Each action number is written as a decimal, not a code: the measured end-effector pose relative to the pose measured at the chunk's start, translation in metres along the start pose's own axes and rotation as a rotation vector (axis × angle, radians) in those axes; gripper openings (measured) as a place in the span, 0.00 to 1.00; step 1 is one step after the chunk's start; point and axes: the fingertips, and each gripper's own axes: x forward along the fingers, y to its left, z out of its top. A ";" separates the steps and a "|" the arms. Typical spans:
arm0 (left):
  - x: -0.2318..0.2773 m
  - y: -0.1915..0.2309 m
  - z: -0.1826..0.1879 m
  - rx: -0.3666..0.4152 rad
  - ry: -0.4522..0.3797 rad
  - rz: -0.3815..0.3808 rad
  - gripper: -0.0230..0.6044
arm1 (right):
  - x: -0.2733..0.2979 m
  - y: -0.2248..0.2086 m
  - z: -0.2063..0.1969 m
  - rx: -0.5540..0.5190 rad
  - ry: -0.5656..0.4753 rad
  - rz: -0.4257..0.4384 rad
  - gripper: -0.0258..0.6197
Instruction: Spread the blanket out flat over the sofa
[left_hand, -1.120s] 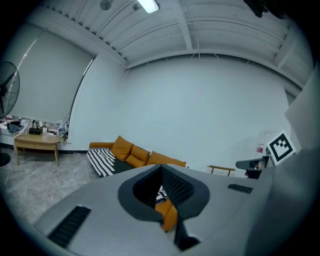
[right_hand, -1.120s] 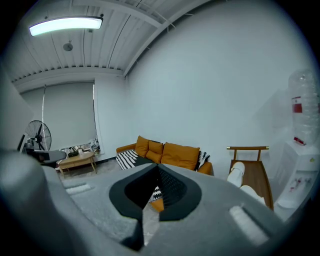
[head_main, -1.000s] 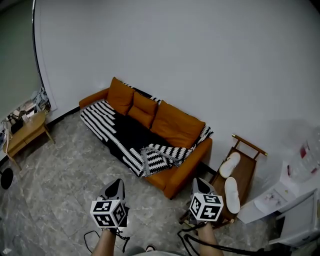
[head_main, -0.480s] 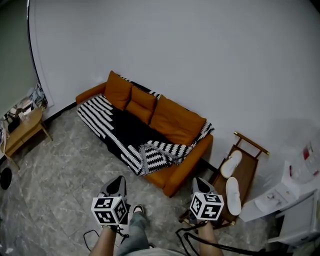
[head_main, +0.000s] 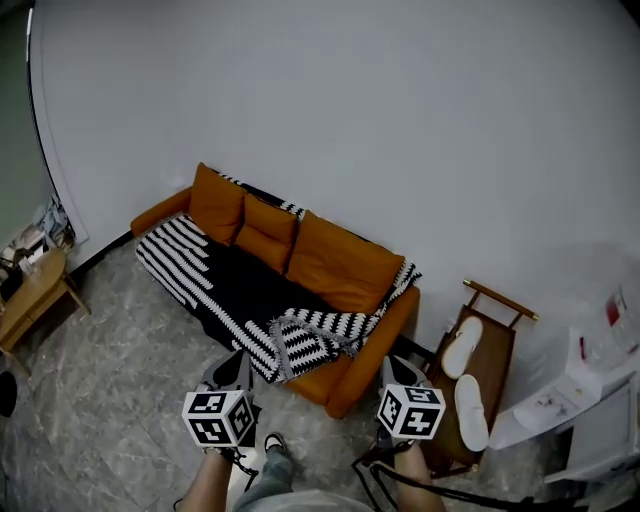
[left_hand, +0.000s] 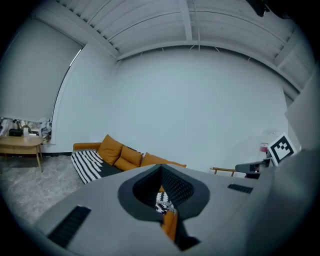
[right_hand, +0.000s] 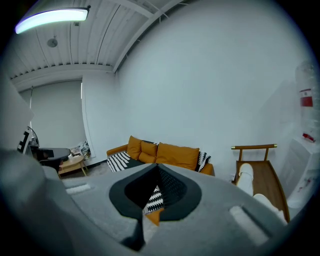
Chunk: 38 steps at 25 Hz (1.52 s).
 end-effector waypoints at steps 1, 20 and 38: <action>0.009 0.003 0.006 0.005 0.000 -0.008 0.04 | 0.008 0.000 0.006 0.005 -0.004 -0.006 0.05; 0.186 0.068 0.076 0.112 0.045 -0.096 0.04 | 0.185 -0.007 0.074 0.047 -0.014 -0.078 0.05; 0.290 0.038 0.058 0.033 0.095 -0.088 0.04 | 0.287 -0.058 0.078 0.018 0.136 -0.013 0.05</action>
